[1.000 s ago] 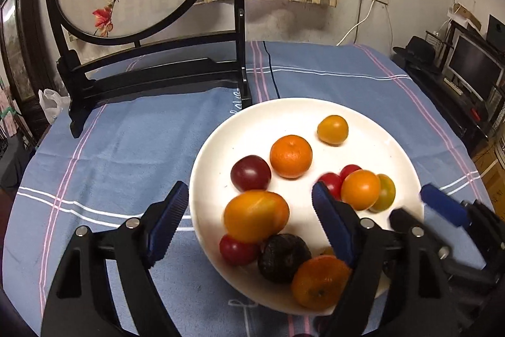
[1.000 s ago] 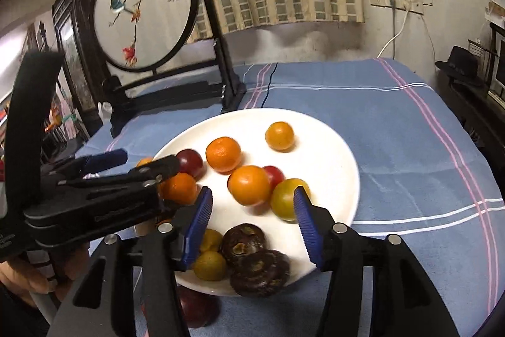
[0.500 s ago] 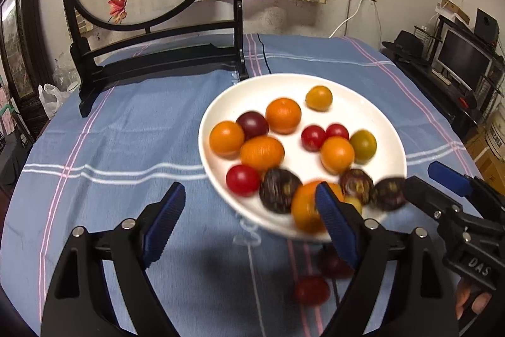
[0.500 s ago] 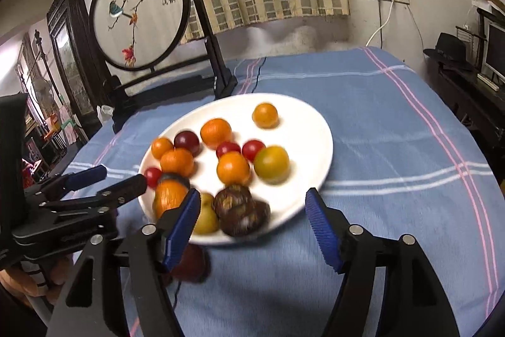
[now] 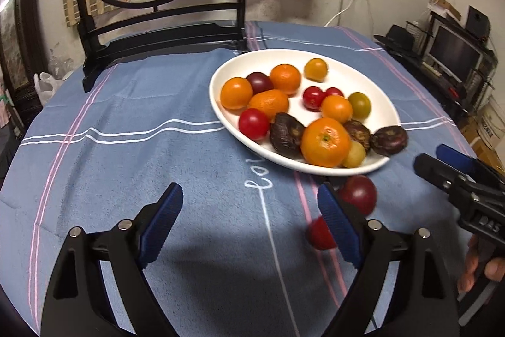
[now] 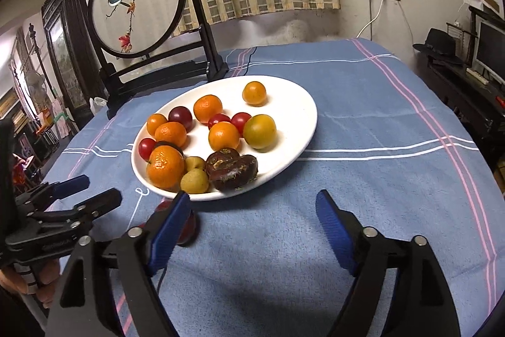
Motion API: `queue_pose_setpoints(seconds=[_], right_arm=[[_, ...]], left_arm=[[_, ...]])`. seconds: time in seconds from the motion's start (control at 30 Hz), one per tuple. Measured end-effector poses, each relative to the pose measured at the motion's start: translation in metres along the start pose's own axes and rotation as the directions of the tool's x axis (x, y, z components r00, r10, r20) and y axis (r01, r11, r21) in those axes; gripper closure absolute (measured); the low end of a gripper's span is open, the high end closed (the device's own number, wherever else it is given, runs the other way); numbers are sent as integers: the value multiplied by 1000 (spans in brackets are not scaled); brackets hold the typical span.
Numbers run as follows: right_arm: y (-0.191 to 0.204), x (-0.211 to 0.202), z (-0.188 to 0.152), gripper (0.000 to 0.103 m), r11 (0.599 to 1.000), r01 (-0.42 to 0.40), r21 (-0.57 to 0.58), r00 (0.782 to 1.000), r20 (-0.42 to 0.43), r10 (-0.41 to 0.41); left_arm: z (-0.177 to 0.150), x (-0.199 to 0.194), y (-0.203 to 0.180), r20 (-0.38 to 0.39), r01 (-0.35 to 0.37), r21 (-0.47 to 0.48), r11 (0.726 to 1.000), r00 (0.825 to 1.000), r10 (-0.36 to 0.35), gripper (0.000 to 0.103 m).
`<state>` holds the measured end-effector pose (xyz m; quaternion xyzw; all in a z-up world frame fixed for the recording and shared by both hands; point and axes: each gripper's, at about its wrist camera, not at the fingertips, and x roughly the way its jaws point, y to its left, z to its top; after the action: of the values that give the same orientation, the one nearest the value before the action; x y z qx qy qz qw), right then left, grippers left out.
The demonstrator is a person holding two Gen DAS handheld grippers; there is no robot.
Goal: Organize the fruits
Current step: 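Grasp a red cherry tomato with the left tool while the right grasps a dark red plum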
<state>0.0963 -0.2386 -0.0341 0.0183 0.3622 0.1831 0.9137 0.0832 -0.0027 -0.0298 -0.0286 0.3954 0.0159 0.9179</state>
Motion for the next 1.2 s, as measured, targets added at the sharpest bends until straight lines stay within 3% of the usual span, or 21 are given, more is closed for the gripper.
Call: queue_pose_setpoints(seconds=[0.1, 0.57, 0.83, 0.97, 1.07, 1.2], right_arm=[[0, 2, 0, 19, 1000, 7, -3, 1000, -2, -7], [2, 1, 0, 17, 1000, 9, -24, 1000, 3, -9], [6, 1, -1, 17, 999, 0, -38, 1000, -6, 0], [9, 2, -2, 17, 999, -4, -49, 1000, -12, 3], [10, 3, -2, 17, 999, -4, -54, 1000, -16, 3], [11, 3, -3, 17, 998, -6, -55, 1000, -16, 5]], left_arm=[[-4, -2, -9, -12, 36, 37, 999, 999, -36, 18], [-21, 17, -34, -88, 48, 141, 989, 995, -35, 19], [-25, 25, -45, -123, 142, 136, 980, 984, -126, 51], [-28, 25, -54, -141, 202, 156, 967, 973, -181, 75], [-30, 24, -58, -131, 186, 177, 966, 978, -164, 75], [-20, 19, -41, -114, 186, 87, 979, 978, -176, 76]])
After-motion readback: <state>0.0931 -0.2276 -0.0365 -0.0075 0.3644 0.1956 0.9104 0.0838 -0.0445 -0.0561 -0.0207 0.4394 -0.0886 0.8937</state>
